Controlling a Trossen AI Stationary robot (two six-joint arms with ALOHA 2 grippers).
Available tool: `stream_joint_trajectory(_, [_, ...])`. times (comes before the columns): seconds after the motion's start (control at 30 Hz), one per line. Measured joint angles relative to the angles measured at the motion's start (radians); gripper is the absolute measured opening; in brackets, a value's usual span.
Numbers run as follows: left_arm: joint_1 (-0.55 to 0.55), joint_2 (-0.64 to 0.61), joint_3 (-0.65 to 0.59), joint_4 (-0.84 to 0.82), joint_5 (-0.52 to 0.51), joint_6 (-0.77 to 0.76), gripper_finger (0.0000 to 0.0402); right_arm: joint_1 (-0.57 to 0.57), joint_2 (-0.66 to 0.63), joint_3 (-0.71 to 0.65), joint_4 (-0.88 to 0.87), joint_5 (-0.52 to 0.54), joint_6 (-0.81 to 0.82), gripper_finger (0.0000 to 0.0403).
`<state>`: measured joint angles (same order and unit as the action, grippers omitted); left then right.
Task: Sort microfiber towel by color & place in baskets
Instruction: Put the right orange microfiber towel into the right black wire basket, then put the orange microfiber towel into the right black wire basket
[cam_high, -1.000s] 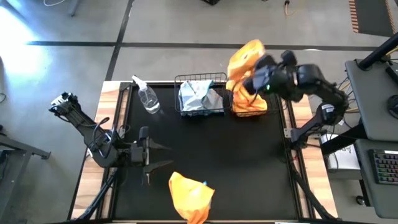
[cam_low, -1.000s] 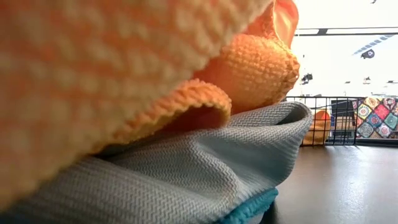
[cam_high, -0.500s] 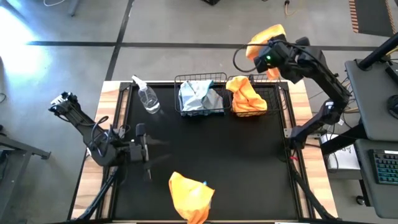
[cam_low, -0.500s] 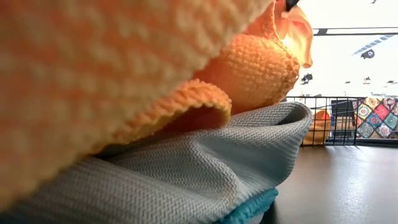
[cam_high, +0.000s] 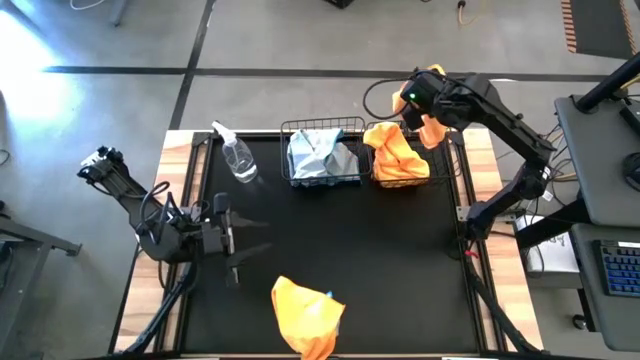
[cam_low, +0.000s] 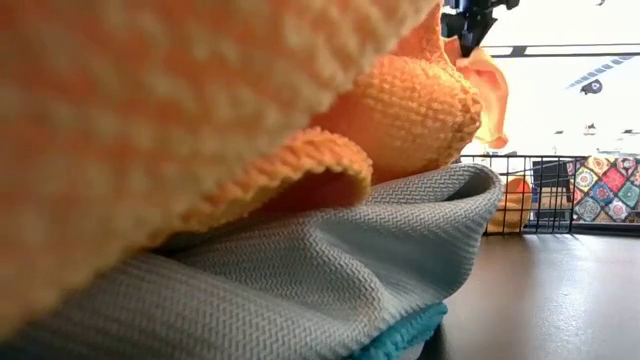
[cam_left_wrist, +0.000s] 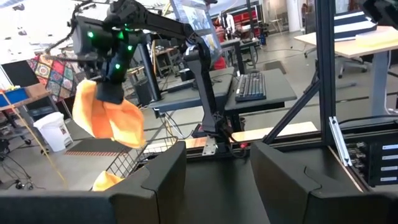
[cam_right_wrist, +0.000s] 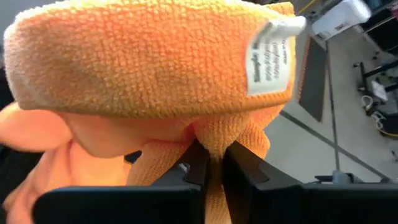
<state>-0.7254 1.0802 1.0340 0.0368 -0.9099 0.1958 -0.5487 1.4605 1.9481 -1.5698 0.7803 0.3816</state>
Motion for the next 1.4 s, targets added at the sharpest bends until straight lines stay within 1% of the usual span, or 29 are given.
stream_joint_trajectory(0.33, [0.0, -0.008, 0.0, -0.004, 0.001, 0.01, 0.0165, 0.0, 0.0, -0.102, 0.0, -0.083, 0.012, 0.0125])
stream_joint_trajectory(0.47, [0.0, -0.012, 0.0, -0.021, 0.0, 0.01, 0.0165, 0.0, 0.0, -0.134, -0.001, -0.109, 0.012, 0.0151])
stream_joint_trajectory(0.6, [0.0, -0.017, 0.0, -0.03, 0.0, 0.01, 0.0165, 0.001, -0.002, -0.151, -0.001, -0.183, 0.032, 0.0165])
stream_joint_trajectory(0.67, [0.0, -0.02, 0.0, -0.037, 0.0, 0.01, 0.0165, 0.001, -0.002, -0.151, -0.001, -0.269, 0.074, 0.0168])
stream_joint_trajectory(0.7, [0.0, -0.022, 0.0, -0.039, 0.0, 0.01, 0.0165, 0.001, -0.002, -0.151, 0.0, -0.33, 0.097, 0.0168])
stream_joint_trajectory(0.77, [0.0, -0.026, 0.0, -0.041, 0.0, 0.02, 0.0165, 0.001, -0.002, -0.147, 0.01, -0.473, 0.129, 0.0167])
stream_joint_trajectory(0.87, [0.0, -0.034, 0.0, -0.04, 0.0, 0.05, 0.0165, 0.019, -0.005, -0.143, 0.056, -0.676, 0.135, 0.0163])
stream_joint_trajectory(0.93, [0.0, -0.041, 0.0, -0.041, 0.0, 0.063, 0.0165, 0.048, -0.01, -0.145, 0.114, -0.766, 0.136, 0.016])
stream_joint_trajectory(1.03, [0.0, -0.053, 0.0, -0.041, 0.0, 0.072, 0.0165, 0.12, -0.013, -0.146, 0.222, -0.825, 0.135, 0.0157])
stream_joint_trajectory(1.23, [0.0, -0.075, 0.0, -0.041, 0.0, 0.08, 0.0165, 0.313, -0.012, -0.147, 0.449, -0.846, 0.135, 0.0155])
stream_joint_trajectory(1.3, [0.0, -0.082, 0.0, -0.042, 0.0, 0.08, 0.0165, 0.381, -0.011, -0.147, 0.5, -0.866, 0.135, 0.0155])
stream_joint_trajectory(1.4, [0.0, -0.089, 0.0, -0.046, 0.0, 0.08, 0.0165, 0.491, -0.005, -0.147, 0.552, -0.867, 0.143, 0.0155])
